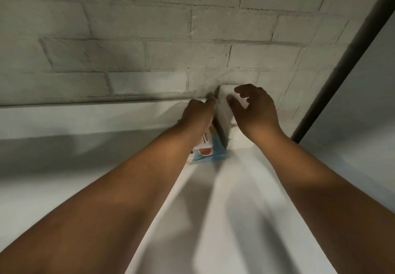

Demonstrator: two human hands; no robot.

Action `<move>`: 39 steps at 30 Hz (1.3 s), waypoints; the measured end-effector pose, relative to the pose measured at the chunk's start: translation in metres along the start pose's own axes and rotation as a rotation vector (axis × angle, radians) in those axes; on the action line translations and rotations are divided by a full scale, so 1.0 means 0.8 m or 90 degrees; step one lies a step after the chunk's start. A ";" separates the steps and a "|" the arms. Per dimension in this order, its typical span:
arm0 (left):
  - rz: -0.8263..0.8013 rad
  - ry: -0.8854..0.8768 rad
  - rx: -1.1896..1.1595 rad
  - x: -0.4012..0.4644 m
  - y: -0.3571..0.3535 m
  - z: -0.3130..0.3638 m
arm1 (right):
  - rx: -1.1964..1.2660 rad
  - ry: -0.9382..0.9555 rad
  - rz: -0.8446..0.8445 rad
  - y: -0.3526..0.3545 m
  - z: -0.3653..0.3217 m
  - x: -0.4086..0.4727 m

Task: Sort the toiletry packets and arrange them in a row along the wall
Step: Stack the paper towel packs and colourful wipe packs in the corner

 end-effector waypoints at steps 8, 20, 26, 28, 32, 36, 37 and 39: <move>0.074 -0.041 0.023 -0.053 0.142 -0.046 | 0.071 0.043 -0.178 -0.100 -0.095 -0.081; 0.203 -0.022 0.104 -0.162 0.452 -0.158 | 0.141 0.083 -0.446 -0.282 -0.296 -0.234; 0.173 0.032 0.185 -0.195 0.587 -0.203 | 0.174 0.073 -0.502 -0.368 -0.392 -0.300; 0.192 0.024 0.220 -0.204 0.631 -0.207 | 0.182 0.065 -0.518 -0.393 -0.416 -0.319; 0.210 -0.009 0.286 -0.218 0.728 -0.210 | 0.206 0.016 -0.554 -0.447 -0.470 -0.362; 0.269 -0.005 0.350 -0.243 0.816 -0.220 | 0.224 0.013 -0.565 -0.486 -0.520 -0.400; 0.281 0.005 0.362 -0.249 0.833 -0.226 | 0.227 0.018 -0.562 -0.490 -0.532 -0.406; 0.316 0.024 0.371 -0.260 0.858 -0.237 | 0.226 0.034 -0.542 -0.495 -0.555 -0.412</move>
Point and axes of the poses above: each hand's wrist, its own x-axis towards the middle knuckle, its own y-axis out of the back of the hand, z = x × y, the point moved 6 cm from there along x, towards the middle knuckle, and after that the axes turned 6 degrees about -y, right-handed, at the moved point
